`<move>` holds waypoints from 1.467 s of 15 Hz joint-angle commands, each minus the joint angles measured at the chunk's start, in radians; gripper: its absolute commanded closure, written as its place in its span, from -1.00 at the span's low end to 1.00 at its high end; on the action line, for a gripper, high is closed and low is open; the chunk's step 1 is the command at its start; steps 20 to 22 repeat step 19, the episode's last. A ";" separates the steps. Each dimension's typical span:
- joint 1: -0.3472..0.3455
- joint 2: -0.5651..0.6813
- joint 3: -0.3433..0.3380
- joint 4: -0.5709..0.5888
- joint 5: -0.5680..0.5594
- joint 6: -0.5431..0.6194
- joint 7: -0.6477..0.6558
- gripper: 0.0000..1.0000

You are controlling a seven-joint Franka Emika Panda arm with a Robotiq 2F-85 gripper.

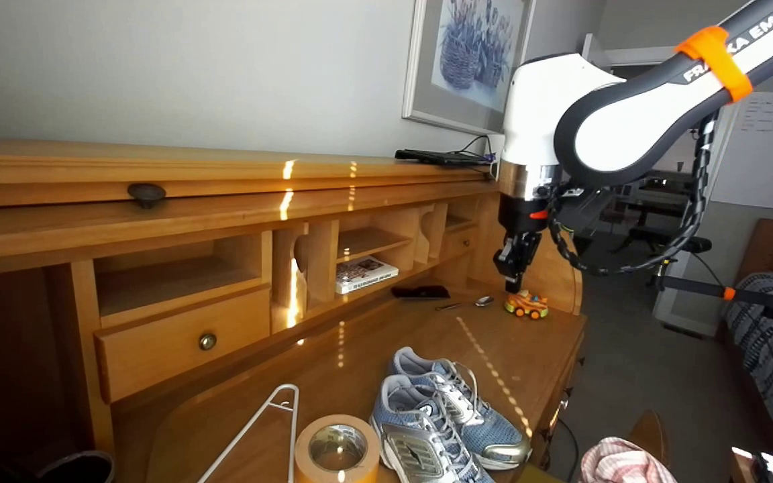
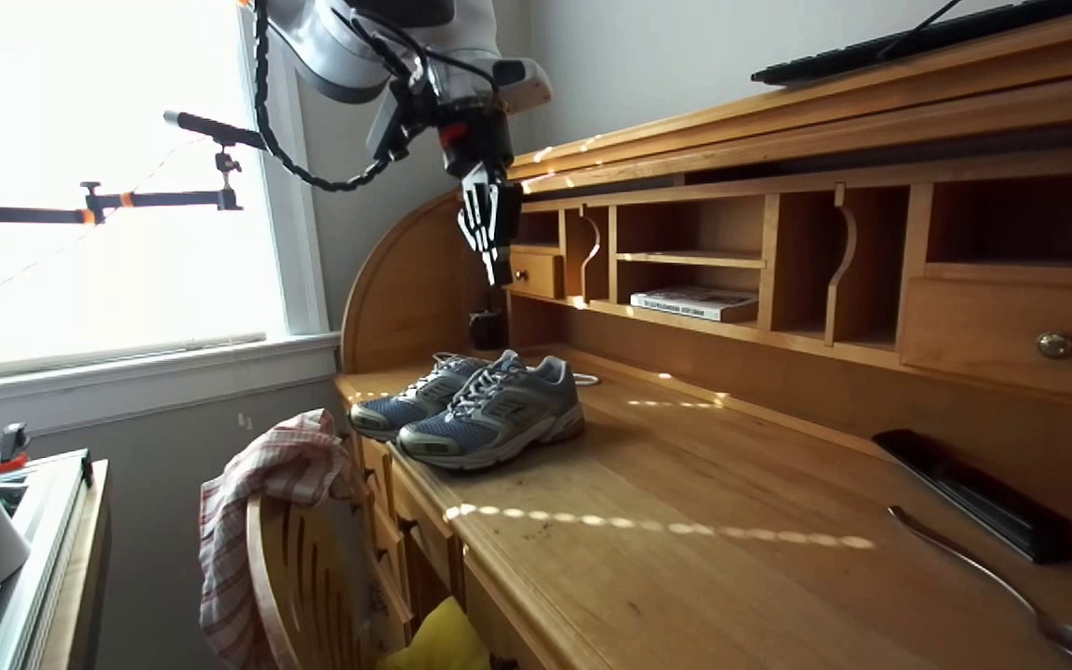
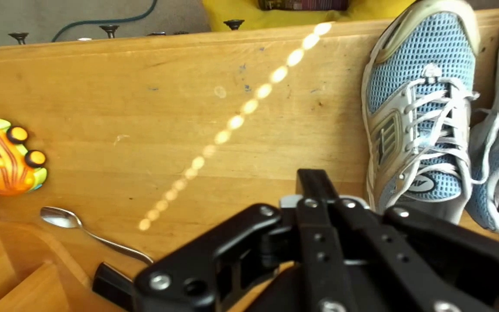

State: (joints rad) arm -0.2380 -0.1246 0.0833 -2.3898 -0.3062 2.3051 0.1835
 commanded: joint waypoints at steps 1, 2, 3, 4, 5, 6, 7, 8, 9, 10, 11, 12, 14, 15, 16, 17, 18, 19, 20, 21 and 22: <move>0.061 -0.070 -0.065 0.009 0.018 -0.078 -0.013 0.33; 0.067 -0.082 -0.073 0.008 0.011 -0.072 -0.002 0.16; 0.071 -0.093 -0.079 0.003 0.007 -0.064 0.001 0.02; 0.074 -0.099 -0.084 0.002 0.007 -0.059 0.004 -0.15; 0.077 -0.100 -0.091 0.005 0.014 -0.063 -0.008 -0.28; 0.079 -0.103 -0.096 0.005 0.023 -0.061 -0.011 -0.42; 0.082 -0.101 -0.103 0.008 0.032 -0.067 -0.019 -0.59; 0.085 -0.101 -0.110 0.007 0.041 -0.065 -0.026 -0.72; 0.088 -0.098 -0.116 0.008 0.052 -0.066 -0.032 -0.89; 0.090 -0.097 -0.123 0.005 0.059 -0.057 -0.039 -0.98; 0.089 -0.096 -0.128 0.003 0.064 -0.048 -0.041 -1.00; 0.088 -0.096 -0.134 -0.001 0.071 -0.032 -0.043 -1.00; 0.085 -0.088 -0.127 0.011 0.038 -0.043 -0.015 -1.00; 0.084 -0.088 -0.132 0.011 0.044 -0.042 -0.020 -1.00; 0.084 -0.088 -0.135 0.011 0.047 -0.042 -0.024 -0.99; 0.084 -0.088 -0.136 0.011 0.048 -0.042 -0.026 -1.00; 0.084 -0.088 -0.136 0.011 0.049 -0.042 -0.026 -1.00; 0.084 -0.088 -0.136 0.011 0.050 -0.042 -0.026 -1.00; 0.084 -0.088 -0.136 0.011 0.050 -0.042 -0.026 -1.00; 0.084 -0.088 -0.136 0.011 0.050 -0.042 -0.026 -1.00; 0.084 -0.088 -0.136 0.011 0.050 -0.042 -0.026 -1.00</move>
